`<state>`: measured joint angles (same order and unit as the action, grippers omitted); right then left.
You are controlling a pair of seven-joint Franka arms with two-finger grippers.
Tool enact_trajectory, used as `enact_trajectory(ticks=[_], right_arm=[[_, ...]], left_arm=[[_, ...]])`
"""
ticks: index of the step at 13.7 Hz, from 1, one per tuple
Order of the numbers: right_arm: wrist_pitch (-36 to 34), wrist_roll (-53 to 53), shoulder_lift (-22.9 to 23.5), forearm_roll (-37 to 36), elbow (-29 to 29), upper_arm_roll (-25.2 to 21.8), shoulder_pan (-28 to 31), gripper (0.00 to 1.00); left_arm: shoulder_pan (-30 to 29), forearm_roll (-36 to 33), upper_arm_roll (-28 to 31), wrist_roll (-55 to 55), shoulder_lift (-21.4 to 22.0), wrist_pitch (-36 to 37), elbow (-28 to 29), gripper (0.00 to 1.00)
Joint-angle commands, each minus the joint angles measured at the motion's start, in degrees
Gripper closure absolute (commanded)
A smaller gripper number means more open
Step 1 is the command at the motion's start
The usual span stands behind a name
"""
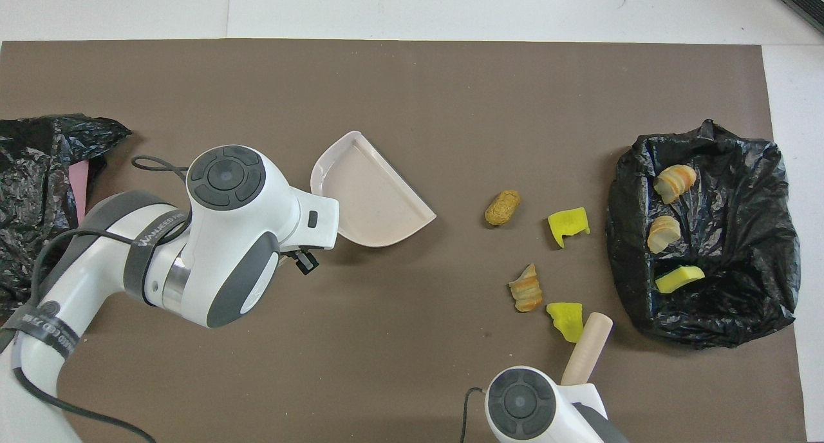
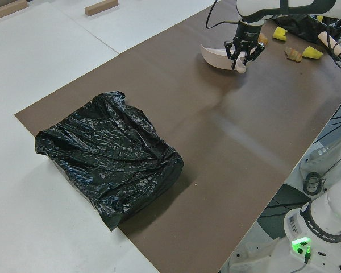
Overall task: Sweep and dump trash in bin
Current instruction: 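Tilt the dustpan with the left gripper while the right gripper positions the brush, then sweep the remaining debris into the dustpan with the right gripper's brush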
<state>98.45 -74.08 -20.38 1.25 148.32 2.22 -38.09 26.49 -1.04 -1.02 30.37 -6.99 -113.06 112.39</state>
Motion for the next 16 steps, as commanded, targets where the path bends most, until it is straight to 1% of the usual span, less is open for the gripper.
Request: enact_trajectory(ticks=[1, 3, 5, 7, 8, 11, 12, 13, 14, 16], right_arm=[[4.20, -0.19, -4.06, -0.81, 5.66, 0.50, 0.82, 1.00], [6.39, 0.33, -3.45, -0.81, 5.49, 0.50, 1.00, 1.00], [11.22, 3.30, -1.96, 0.06, 5.40, 0.50, 2.22, 1.00], [17.71, 7.26, 0.50, 1.03, 4.53, 0.50, 4.24, 1.00], [19.05, 9.63, 3.04, 1.73, 2.09, 0.15, 4.86, 1.00], [18.97, 15.00, 12.00, 2.35, -9.33, -0.03, 8.02, 1.00], [19.06, 17.37, 14.38, 2.44, -12.15, -0.11, 8.73, 1.00], [19.06, 18.52, 16.92, 2.44, -14.87, -0.03, 8.91, 1.00], [18.89, 18.62, 18.78, 2.79, -16.81, 0.06, 8.91, 1.00], [19.15, 20.80, 19.32, 8.73, -18.06, 0.06, 8.03, 1.00]], left_arm=[[-0.39, -3.08, -0.12, 8.54, 3.21, 0.03, 3.44, 1.00], [-0.21, -3.26, -0.12, 11.45, 5.05, -1.80, 7.12, 1.00], [0.40, -4.05, -0.21, 13.73, 7.94, -4.61, 12.30, 1.00], [1.98, -4.06, -0.29, 15.15, 8.31, -5.41, 13.12, 1.00], [2.94, -4.06, -0.29, 15.16, 8.31, -5.94, 13.12, 1.00], [3.65, -4.14, -0.47, 15.24, 7.70, -8.58, 13.03, 1.00], [5.22, -4.06, -0.38, 15.16, 7.26, -9.02, 13.12, 1.00], [5.50, -4.14, -0.38, 15.16, 6.91, -9.37, 13.12, 1.00], [5.50, -4.06, -0.38, 15.16, 6.64, -10.15, 13.12, 1.00], [5.76, -4.06, -0.47, 14.89, 6.55, -10.78, 13.20, 1.00]])
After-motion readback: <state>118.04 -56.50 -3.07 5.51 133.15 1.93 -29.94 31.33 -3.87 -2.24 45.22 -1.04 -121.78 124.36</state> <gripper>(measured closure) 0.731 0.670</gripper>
